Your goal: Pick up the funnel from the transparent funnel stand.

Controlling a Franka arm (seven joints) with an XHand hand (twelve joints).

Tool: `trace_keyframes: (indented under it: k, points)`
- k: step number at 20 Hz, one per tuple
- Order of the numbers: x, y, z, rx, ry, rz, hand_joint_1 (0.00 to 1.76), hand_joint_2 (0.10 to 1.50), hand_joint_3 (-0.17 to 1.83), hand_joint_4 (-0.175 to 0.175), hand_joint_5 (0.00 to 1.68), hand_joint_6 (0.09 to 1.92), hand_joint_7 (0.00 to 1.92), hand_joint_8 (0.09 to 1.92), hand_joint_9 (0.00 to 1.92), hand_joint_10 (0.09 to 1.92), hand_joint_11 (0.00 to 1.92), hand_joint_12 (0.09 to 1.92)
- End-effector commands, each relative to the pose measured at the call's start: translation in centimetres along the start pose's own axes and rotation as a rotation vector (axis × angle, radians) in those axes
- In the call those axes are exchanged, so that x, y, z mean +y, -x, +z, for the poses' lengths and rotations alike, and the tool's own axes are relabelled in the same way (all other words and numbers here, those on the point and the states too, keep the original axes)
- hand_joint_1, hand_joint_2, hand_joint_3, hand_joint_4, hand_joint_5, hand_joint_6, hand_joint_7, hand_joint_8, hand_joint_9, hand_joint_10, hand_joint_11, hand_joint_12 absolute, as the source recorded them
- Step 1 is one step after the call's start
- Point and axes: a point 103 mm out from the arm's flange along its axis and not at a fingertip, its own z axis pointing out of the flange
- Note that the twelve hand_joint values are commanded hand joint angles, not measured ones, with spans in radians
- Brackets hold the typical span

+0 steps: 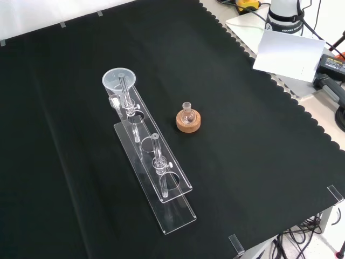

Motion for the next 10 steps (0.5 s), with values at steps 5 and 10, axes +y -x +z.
trace_keyframes:
  k: [5, 10]
  points:
    - [0.4, 0.4, 0.1, 0.004, -0.003, 0.008, 0.00, 1.21, 0.41, 0.016, 0.10, 0.09, 0.00, 0.18, 0.05, 0.65, 0.05, 1.36]
    - [1.2, -0.2, 0.1, -0.010, -0.013, 0.022, 0.00, 1.21, 0.40, 0.014, 0.11, 0.09, 0.00, 0.18, 0.06, 0.66, 0.05, 1.36]
